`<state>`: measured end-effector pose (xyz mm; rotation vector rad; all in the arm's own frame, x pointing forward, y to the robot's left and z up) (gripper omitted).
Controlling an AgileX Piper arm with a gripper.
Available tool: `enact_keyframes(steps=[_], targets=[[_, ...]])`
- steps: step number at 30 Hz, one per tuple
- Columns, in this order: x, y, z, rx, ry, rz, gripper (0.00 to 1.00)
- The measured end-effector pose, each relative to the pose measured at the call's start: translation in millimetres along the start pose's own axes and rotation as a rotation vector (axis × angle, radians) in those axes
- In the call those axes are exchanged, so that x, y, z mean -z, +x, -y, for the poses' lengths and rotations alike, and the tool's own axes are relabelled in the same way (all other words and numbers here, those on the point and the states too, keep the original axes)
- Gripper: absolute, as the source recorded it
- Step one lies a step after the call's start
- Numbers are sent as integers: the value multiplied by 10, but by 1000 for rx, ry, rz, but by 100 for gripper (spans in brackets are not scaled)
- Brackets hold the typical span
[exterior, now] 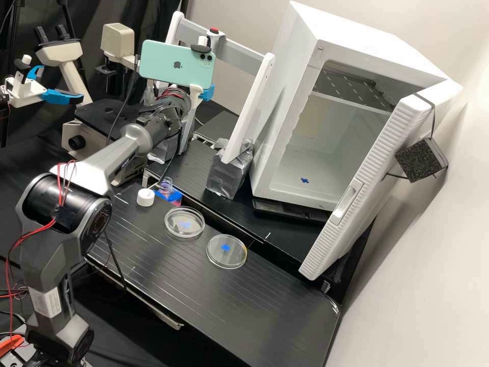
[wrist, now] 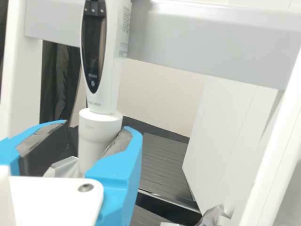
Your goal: Use the pipette
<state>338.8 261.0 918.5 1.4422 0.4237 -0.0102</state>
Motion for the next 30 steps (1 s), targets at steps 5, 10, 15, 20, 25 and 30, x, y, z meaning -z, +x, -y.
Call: enact_keyframes(steps=[5, 10, 15, 20, 25, 30], targets=[[-24, -117, 52, -31, 22, -14, 100], [-94, -368, 114, -56, 7, 6, 100], [-209, -761, 157, -81, 0, 46, 100], [-425, -1206, 288, -112, 20, 118, 100], [-702, -1481, 458, -115, 73, 185, 100], [-933, -1673, 644, -90, 166, 197, 100]])
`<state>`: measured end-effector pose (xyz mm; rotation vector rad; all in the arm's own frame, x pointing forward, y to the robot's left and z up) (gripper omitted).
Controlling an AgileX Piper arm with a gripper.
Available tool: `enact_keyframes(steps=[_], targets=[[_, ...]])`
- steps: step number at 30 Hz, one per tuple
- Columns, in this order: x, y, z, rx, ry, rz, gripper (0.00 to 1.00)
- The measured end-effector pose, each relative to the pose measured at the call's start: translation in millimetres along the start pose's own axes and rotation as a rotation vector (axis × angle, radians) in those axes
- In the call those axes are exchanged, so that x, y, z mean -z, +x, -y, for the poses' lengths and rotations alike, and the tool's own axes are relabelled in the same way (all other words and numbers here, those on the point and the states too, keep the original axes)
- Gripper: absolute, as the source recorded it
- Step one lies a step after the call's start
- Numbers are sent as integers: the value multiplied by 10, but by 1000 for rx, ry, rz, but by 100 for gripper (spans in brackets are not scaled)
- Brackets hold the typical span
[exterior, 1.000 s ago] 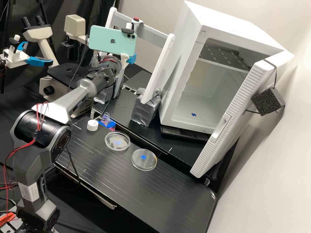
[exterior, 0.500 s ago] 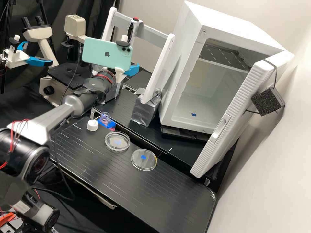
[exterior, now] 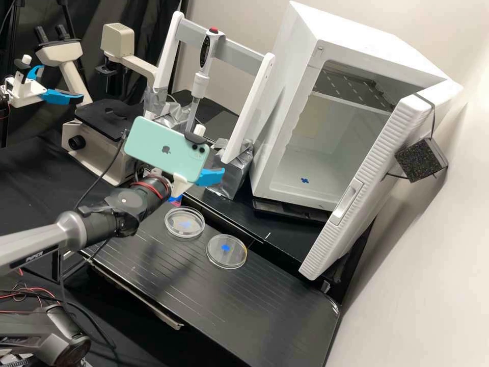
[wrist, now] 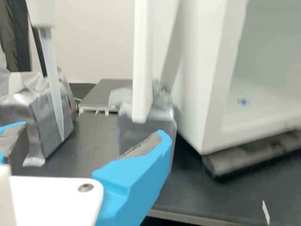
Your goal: Use the pipette
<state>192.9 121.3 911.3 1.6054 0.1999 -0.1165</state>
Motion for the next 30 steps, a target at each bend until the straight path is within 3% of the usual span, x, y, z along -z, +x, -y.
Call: enact_keyframes(steps=[5, 12, 20, 27, 30], targets=[[-120, -121, 65, 7, 27, -10, 100], [-203, -322, 62, -60, 47, -3, 100], [-298, -269, 36, -62, 70, 42, 100], [-295, -250, -98, -134, 63, 105, 100], [-285, -258, -143, -170, 86, 129, 100]])
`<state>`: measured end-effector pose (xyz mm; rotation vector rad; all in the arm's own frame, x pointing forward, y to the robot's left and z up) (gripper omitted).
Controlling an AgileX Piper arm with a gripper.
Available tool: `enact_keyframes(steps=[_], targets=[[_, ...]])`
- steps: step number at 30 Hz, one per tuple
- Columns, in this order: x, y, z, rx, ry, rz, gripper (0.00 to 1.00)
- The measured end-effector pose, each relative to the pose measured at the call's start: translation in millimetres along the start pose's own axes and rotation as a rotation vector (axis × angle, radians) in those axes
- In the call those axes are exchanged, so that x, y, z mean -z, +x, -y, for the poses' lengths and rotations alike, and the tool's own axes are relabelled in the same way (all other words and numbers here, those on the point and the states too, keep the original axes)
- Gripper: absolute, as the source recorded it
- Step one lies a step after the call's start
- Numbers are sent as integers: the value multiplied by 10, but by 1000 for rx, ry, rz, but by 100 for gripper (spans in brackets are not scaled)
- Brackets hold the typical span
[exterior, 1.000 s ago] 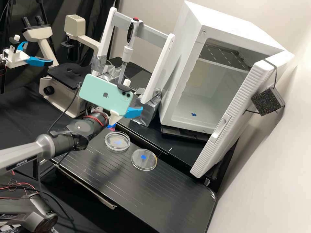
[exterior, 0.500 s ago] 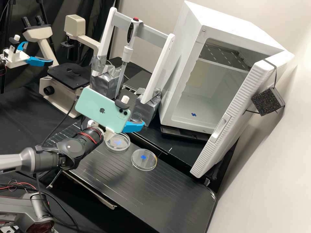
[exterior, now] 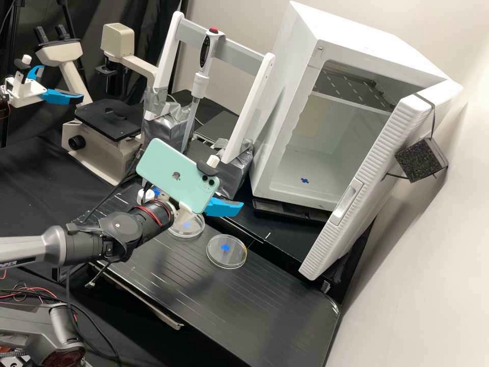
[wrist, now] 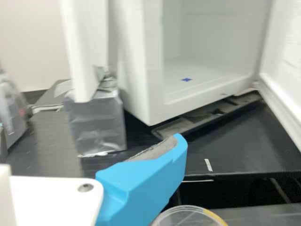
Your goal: Use the pipette
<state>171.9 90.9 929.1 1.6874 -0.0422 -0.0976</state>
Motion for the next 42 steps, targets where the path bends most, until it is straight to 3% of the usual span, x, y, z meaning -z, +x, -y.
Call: enact_keyframes(steps=[4, 10, 11, 18, 22, 24, 26, 29, 31, 33, 34, 35, 38, 40, 42], targets=[[64, -141, -70, -97, 28, 12, 100], [210, -505, -32, -184, -4, -90, 100], [227, -561, -9, -189, -16, -112, 100], [294, -841, 231, -175, -182, -260, 100], [308, -911, 308, -198, -236, -280, 100], [297, -916, 343, -202, -229, -279, 100], [276, -922, 360, -228, -194, -258, 100], [287, -961, 406, -351, -107, -197, 100], [362, -959, 466, -451, -3, -173, 100], [475, -887, 473, -520, 136, -167, 100], [559, -810, 416, -595, 243, -166, 100], [594, -753, 354, -664, 302, -162, 100], [601, -676, 169, -853, 408, -142, 100], [609, -689, 153, -883, 476, -168, 100], [643, -699, 139, -901, 512, -202, 100]])
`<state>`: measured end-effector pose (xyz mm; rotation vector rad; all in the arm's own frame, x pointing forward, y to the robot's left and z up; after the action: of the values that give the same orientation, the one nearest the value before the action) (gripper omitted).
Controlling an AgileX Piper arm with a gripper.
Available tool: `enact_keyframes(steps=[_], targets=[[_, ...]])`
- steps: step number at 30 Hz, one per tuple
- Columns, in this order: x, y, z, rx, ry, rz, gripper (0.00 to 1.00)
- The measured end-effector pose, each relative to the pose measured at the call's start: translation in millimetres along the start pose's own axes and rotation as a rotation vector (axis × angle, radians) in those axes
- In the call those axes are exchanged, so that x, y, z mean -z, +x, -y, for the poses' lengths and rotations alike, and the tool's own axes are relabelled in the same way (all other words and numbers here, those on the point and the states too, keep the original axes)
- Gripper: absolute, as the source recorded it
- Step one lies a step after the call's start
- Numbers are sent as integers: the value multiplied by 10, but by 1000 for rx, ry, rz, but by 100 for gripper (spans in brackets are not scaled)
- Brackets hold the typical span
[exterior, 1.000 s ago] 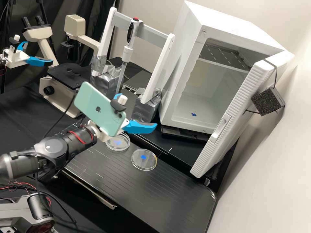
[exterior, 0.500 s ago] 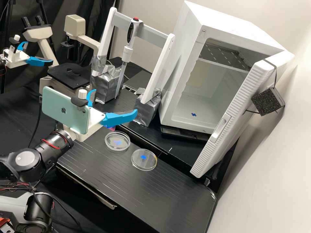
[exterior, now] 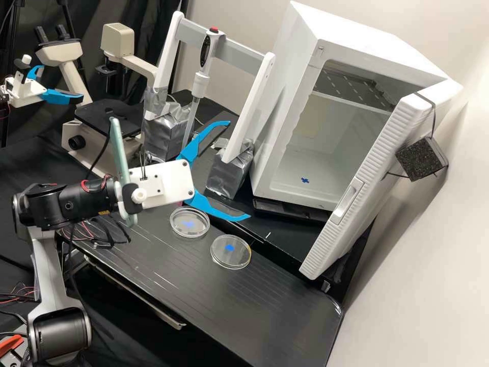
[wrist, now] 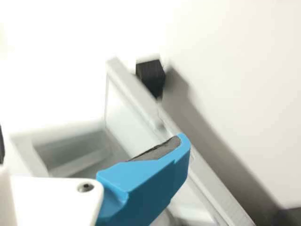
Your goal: Use the pipette
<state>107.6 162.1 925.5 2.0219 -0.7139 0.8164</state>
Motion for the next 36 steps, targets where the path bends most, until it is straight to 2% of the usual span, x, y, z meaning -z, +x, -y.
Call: enact_keyframes(steps=[2, 5, 9, 11, 14, 17, 19, 21, 24, 26, 30, 32, 33, 34, 36], targets=[[29, 3, 2, -13, 31, -14, 100], [33, 2, -5, -20, 53, -19, 100], [50, -4, -19, -35, 52, -33, 100], [65, -17, -26, -38, 35, -43, 100], [101, -88, 7, 28, 6, -48, 100], [119, -168, 75, 143, -41, -36, 100], [112, -282, 135, 296, -102, -29, 100], [92, -386, 149, 416, -138, -38, 100], [84, -577, 153, 619, -208, -94, 100], [92, -708, 128, 745, -254, -160, 100], [145, -859, 93, 879, -315, -269, 100], [162, -890, 76, 912, -338, -305, 100], [165, -896, 60, 935, -338, -319, 100], [170, -890, 43, 954, -354, -339, 100], [147, -838, -21, 1031, -350, -380, 100]])
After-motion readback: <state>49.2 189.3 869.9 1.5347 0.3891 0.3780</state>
